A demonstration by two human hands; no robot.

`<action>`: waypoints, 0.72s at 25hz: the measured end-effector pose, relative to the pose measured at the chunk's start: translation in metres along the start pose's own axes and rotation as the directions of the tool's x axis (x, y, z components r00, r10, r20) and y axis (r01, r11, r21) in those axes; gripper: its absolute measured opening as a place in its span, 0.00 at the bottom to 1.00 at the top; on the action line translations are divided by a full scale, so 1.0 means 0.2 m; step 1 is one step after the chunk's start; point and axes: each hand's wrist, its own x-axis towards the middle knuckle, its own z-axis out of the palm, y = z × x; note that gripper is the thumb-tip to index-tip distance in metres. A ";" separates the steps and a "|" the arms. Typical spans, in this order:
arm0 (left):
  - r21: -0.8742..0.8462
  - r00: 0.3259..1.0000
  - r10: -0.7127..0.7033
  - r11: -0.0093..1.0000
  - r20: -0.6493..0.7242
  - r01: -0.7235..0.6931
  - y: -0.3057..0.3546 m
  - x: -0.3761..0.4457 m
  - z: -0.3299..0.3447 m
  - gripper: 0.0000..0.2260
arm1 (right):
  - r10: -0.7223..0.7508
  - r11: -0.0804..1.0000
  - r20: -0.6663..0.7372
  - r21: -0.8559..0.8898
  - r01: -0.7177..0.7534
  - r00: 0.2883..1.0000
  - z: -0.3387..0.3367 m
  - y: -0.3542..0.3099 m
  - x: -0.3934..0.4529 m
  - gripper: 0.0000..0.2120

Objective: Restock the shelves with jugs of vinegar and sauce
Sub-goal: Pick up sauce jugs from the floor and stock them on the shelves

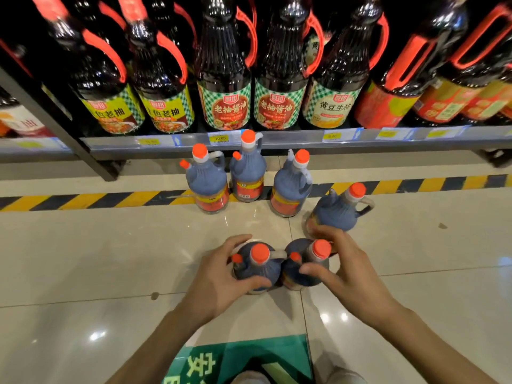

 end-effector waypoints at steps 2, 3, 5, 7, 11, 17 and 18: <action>-0.162 0.998 -0.062 0.985 0.027 0.065 -0.11 -0.02 0.05 0.37 | 0.097 0.970 0.040 0.218 -0.104 0.994 0.01 0.10 0.00 0.38; -0.218 0.997 -0.064 0.973 0.044 0.072 -0.14 -0.02 0.07 0.36 | 0.143 0.938 0.076 0.309 -0.160 0.987 0.02 0.15 -0.01 0.38; -0.258 0.997 -0.041 0.965 0.059 0.055 -0.17 -0.01 0.10 0.31 | 0.201 0.886 0.167 0.390 -0.252 0.965 0.06 0.22 -0.01 0.34; -0.256 0.998 -0.044 0.965 0.055 0.056 -0.17 0.01 0.12 0.28 | 0.233 0.851 0.229 0.423 -0.312 0.945 0.10 0.26 0.01 0.29; -0.322 0.993 -0.115 0.940 0.024 0.116 -0.17 0.07 0.12 0.27 | 0.243 0.798 0.254 0.496 -0.342 0.936 0.12 0.27 0.09 0.38; -0.423 0.981 -0.196 0.889 -0.003 0.176 -0.10 0.22 0.12 0.28 | 0.230 0.663 0.233 0.673 -0.328 0.945 0.19 0.25 0.23 0.36; -0.443 0.978 -0.210 0.877 0.001 0.189 -0.10 0.24 0.12 0.30 | 0.234 0.640 0.218 0.699 -0.319 0.947 0.21 0.25 0.25 0.35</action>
